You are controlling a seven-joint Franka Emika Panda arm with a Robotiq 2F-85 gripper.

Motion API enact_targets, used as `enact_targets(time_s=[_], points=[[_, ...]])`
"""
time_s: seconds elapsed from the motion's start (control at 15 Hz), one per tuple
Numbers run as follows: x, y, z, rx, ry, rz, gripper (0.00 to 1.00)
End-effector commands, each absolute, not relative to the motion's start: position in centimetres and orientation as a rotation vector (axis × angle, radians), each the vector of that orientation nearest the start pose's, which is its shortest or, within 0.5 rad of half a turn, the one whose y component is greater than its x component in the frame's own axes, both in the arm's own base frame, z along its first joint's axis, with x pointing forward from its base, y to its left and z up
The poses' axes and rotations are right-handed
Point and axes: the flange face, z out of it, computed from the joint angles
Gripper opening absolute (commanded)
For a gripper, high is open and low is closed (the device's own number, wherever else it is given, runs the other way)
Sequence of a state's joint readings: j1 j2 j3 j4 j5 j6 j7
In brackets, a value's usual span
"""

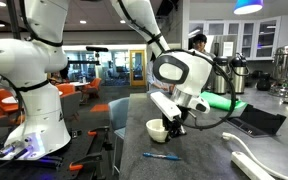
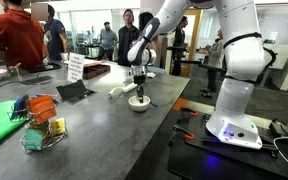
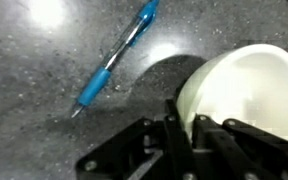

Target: Move the white bowl backwards

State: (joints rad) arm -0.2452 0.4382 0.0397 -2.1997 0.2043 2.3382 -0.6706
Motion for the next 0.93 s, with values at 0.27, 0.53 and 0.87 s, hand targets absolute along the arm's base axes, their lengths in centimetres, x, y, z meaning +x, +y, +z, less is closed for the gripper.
enact_targets(time_s=[0.27,0.53,0.87], points=[[54.6,-15.2,18.8,-2.91,-0.298,0.139,0.03],[56.4,-16.5,18.5,-2.913,-0.26,0.124,0.03],[57.7,-17.5,16.6,-2.895,-0.195,0.141,0.03]])
